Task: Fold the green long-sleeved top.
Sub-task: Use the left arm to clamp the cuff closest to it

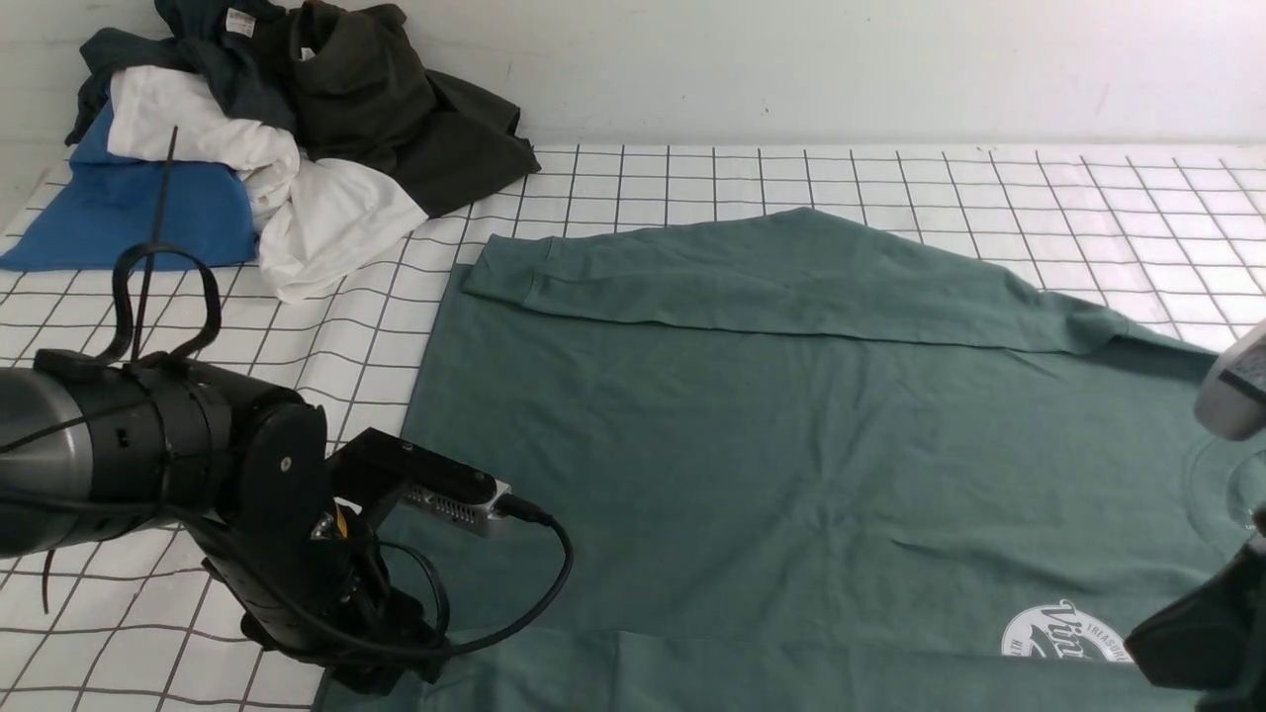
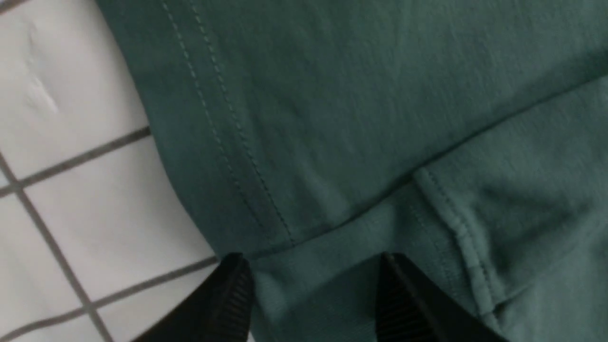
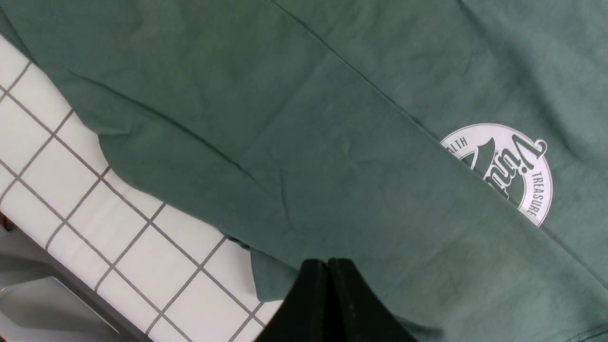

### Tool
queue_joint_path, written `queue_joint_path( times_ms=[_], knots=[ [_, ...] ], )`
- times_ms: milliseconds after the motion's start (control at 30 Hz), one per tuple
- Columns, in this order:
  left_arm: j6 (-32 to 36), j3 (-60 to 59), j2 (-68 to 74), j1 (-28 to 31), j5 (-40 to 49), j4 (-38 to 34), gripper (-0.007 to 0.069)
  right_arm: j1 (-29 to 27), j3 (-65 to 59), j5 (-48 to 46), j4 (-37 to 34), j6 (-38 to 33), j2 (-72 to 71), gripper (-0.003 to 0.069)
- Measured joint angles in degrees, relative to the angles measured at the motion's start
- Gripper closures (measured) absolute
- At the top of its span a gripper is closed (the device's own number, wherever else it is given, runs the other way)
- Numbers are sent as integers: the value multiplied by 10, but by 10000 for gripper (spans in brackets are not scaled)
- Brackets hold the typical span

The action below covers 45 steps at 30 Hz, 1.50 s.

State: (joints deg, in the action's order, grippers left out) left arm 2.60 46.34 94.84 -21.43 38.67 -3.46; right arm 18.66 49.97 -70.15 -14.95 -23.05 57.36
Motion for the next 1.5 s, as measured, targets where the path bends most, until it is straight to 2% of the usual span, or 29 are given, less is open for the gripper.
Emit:
queue_joint_path(
  times_ms=[267, 367, 400, 433, 500, 567, 867, 1000, 1233, 1500],
  knots=[
    [-9, 5, 7, 0, 4, 4, 298, 0, 0, 14, 0, 0, 0, 673],
    [-11, 5, 7, 0, 4, 1, 372, 0, 0, 16, 0, 0, 0, 673],
    [-12, 5, 8, 0, 4, 0, 427, 0, 0, 16, 1, 0, 0, 673],
    [-12, 5, 8, 0, 4, 0, 427, 0, 0, 16, 1, 0, 0, 673],
    [-12, 5, 8, 0, 4, 0, 550, 0, 0, 16, 1, 0, 0, 673],
    [-12, 5, 7, -1, 4, -1, 589, 0, 0, 16, 1, 0, 0, 673],
    [-4, 16, -71, -1, 45, 3, 599, 0, 0, 17, 1, 0, 0, 673],
    [17, 76, -114, -1, 86, 5, 599, 0, 0, 21, 1, 0, 0, 673],
    [41, 178, -110, -1, 138, 7, 600, 0, 0, 23, 4, 0, 0, 673],
    [42, 141, -79, -1, 202, 8, 600, 0, 0, 24, 6, 0, 0, 673]
  ],
)
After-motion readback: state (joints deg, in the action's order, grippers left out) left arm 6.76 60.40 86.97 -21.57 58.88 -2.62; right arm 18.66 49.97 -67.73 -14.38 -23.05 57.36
